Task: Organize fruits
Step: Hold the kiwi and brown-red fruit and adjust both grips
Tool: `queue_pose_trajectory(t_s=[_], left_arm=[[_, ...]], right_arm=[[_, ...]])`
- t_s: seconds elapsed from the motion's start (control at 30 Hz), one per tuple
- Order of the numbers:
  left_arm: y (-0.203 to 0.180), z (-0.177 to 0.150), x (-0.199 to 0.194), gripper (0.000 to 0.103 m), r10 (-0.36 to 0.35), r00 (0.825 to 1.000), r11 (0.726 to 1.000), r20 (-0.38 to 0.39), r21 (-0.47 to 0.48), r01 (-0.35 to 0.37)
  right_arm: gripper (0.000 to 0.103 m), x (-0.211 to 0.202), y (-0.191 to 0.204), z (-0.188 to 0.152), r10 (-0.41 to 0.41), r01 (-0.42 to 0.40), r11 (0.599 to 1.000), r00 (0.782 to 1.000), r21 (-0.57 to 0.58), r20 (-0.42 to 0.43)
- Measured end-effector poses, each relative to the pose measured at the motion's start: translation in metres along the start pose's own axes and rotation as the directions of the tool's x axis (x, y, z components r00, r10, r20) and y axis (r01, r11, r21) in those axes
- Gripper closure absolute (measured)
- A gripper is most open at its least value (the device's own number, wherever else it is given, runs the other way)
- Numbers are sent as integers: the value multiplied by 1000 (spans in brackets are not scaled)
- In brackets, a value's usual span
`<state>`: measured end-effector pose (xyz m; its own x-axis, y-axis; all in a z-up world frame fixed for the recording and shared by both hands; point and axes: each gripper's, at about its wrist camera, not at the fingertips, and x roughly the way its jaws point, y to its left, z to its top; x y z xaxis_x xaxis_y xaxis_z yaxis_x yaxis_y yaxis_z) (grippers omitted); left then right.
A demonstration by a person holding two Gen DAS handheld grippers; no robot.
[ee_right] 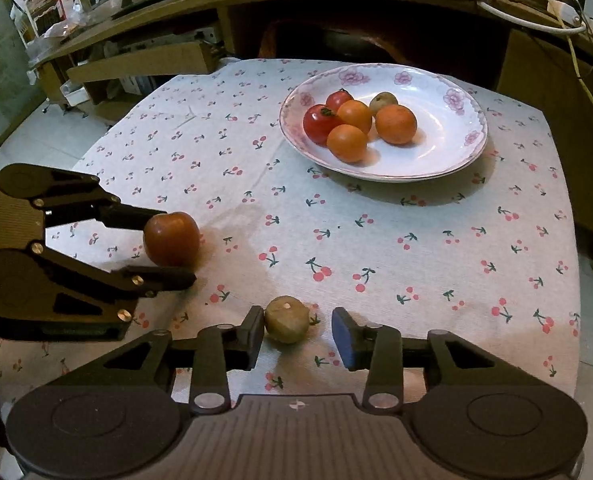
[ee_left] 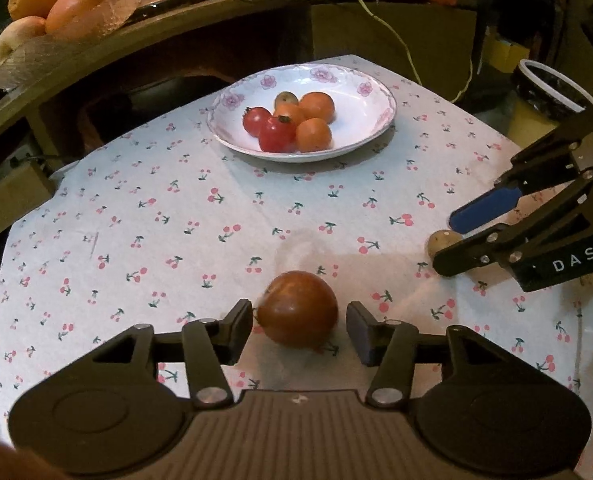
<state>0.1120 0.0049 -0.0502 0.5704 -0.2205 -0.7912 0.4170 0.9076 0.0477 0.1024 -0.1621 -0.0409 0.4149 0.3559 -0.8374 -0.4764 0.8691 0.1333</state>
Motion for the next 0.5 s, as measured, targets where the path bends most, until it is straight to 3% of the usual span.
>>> queue_pose_trajectory(t_s=[0.5], left_arm=[[1,-2,6,44,-15,1000,1000,-10,2,15]], right_arm=[[59,2,1,1,14,-14,1000,1000,-6,0]])
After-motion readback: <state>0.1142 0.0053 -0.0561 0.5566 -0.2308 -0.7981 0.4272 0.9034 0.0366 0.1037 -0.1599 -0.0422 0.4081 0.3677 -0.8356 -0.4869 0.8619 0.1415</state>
